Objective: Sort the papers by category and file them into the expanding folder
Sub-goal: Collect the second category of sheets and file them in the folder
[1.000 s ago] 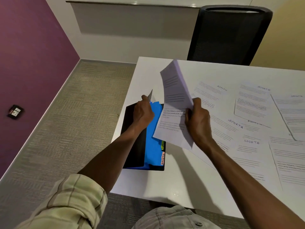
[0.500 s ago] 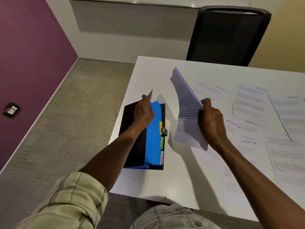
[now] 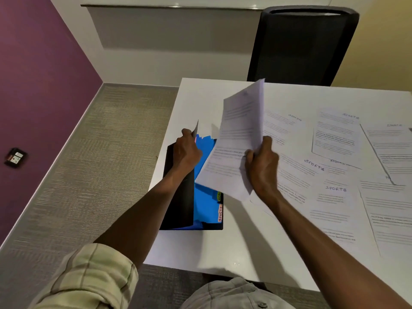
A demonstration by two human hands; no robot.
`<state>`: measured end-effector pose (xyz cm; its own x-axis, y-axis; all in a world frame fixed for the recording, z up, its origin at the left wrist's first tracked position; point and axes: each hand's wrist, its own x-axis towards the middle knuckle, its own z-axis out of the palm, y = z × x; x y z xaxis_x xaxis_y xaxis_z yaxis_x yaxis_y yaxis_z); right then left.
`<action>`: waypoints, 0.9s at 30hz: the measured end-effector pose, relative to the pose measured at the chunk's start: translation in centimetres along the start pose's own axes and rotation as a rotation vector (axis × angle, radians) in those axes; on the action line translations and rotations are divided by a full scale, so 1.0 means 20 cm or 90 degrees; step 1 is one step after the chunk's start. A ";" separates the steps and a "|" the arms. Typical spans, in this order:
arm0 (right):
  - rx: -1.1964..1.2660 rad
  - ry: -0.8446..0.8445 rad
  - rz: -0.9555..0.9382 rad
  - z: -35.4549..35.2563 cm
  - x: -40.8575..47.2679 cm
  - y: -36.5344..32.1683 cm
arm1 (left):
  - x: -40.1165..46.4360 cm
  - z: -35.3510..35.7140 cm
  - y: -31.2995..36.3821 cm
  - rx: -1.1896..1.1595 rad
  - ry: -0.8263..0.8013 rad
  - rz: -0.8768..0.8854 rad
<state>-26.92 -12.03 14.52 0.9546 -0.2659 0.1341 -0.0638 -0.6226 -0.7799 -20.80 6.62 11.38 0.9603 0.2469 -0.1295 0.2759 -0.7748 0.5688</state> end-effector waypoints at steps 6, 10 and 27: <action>0.008 -0.140 0.011 0.17 -0.17 0.00 | 0.05 -0.04 -0.05 -0.056 0.013 -0.034; 0.004 -0.198 -0.012 0.21 -0.16 -0.03 | 0.08 -0.07 -0.08 -0.084 0.001 -0.056; -0.057 -0.247 -0.051 0.30 -0.14 -0.14 | 0.13 -0.15 -0.16 -0.127 0.031 -0.090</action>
<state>-27.75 -5.12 12.65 0.9954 0.0736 -0.0619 0.0069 -0.6968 -0.7173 -19.32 11.39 11.61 0.9081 0.3768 -0.1827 0.3900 -0.6018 0.6969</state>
